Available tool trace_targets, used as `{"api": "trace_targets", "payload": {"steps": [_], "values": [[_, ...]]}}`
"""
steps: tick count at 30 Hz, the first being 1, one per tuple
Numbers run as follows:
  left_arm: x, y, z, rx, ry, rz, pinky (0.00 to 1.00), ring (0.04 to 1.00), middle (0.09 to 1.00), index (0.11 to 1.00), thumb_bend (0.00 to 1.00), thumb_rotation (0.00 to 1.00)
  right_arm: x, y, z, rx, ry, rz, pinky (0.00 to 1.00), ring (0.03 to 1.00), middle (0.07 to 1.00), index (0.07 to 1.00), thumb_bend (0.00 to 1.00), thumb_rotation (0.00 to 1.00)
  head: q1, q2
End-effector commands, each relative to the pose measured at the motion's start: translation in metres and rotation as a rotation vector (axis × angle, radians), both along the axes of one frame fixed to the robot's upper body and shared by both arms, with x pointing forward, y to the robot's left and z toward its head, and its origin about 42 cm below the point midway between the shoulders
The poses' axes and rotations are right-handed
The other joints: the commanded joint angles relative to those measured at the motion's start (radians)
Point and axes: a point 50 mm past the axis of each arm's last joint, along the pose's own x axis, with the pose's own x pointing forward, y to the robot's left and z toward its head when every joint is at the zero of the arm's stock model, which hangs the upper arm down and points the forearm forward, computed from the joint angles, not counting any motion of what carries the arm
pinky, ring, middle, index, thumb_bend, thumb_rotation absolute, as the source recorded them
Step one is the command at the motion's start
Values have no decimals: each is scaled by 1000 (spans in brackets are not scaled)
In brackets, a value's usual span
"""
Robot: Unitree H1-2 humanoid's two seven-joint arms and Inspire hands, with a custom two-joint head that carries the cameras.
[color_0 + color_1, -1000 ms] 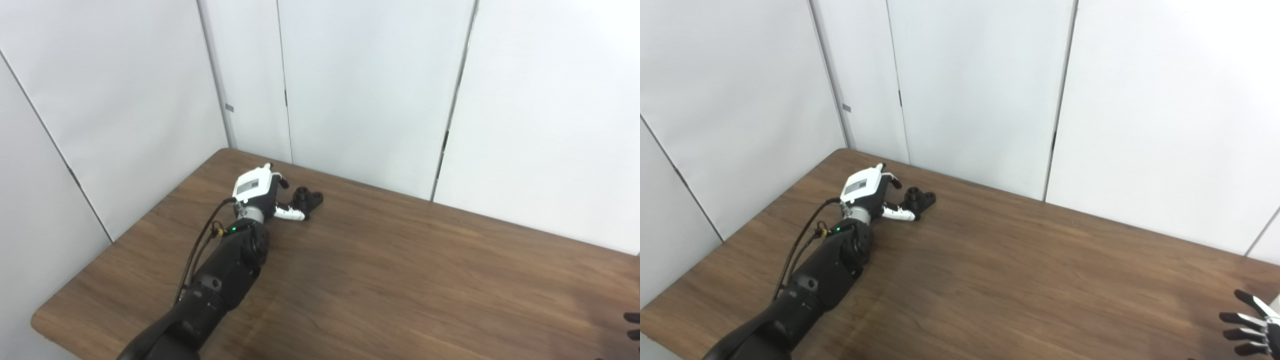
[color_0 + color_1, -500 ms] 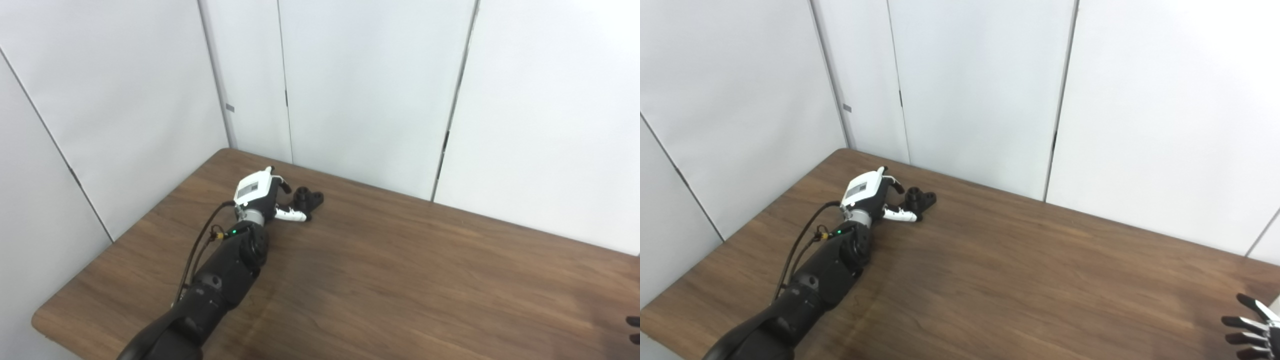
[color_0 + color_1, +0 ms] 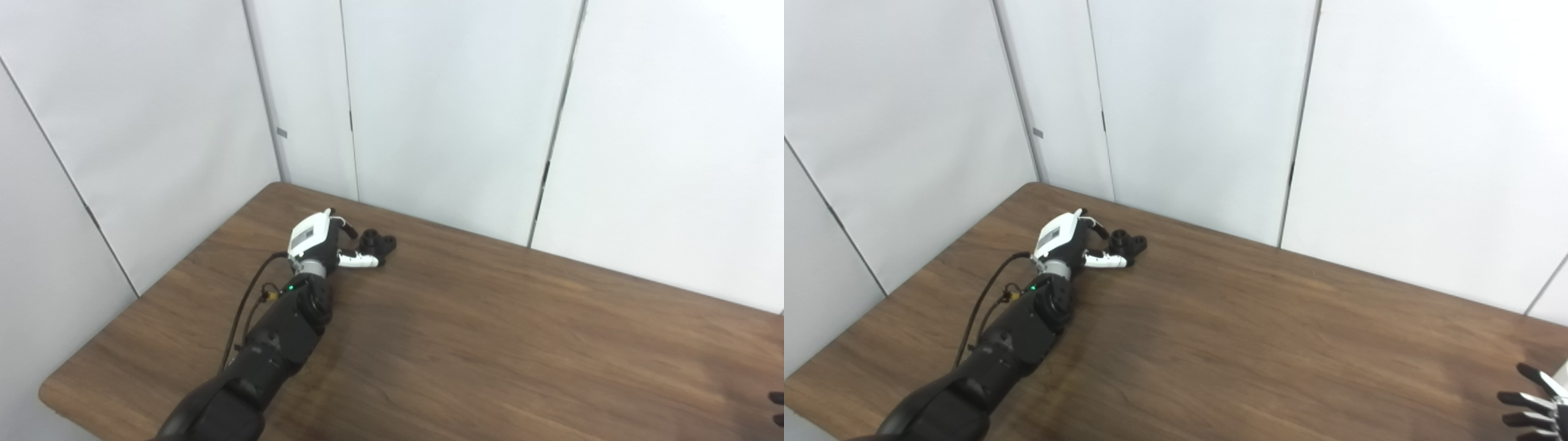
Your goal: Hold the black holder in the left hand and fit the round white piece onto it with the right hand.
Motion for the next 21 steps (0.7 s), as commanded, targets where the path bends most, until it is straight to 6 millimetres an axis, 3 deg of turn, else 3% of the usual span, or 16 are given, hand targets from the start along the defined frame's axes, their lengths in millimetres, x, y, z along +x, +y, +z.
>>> {"api": "trace_targets", "payload": {"steps": [1, 4, 7, 8, 9, 11, 21], "values": [[6, -14, -3, -9, 17, -53, 991, 999, 913, 549, 849, 225, 1, -4, 20, -14, -72, 3, 493, 598, 686, 838, 594, 192, -1, 4], [3, -21, -10, 10, 40, -75, 959, 992, 888, 510, 859, 227, -1, -7, 20, -15, -75, 2, 492, 599, 687, 841, 588, 190, 1, 8], [1, -26, -15, 6, 55, -101, 989, 1000, 891, 492, 875, 229, -1, -9, 20, -17, -72, -3, 484, 596, 689, 845, 583, 212, 1, 10], [1, -26, -16, 1, 55, -108, 994, 1000, 896, 488, 703, 156, -1, -10, 20, -17, -71, -4, 487, 597, 689, 846, 583, 221, 1, 10], [0, -27, -17, -6, 52, -117, 997, 1000, 897, 485, 615, 118, -1, -10, 20, -18, -69, -6, 491, 599, 691, 847, 581, 227, 1, 11], [-1, -29, -18, -14, 35, -136, 1000, 1000, 898, 482, 542, 85, 0, -9, 20, -20, -70, -9, 499, 600, 692, 846, 579, 226, 2, 12], [-11, -38, -20, 0, 17, -243, 1000, 1000, 894, 480, 523, 75, 4, -3, 20, -1, -82, -4, 502, 602, 688, 836, 575, 186, -25, 15]]}}
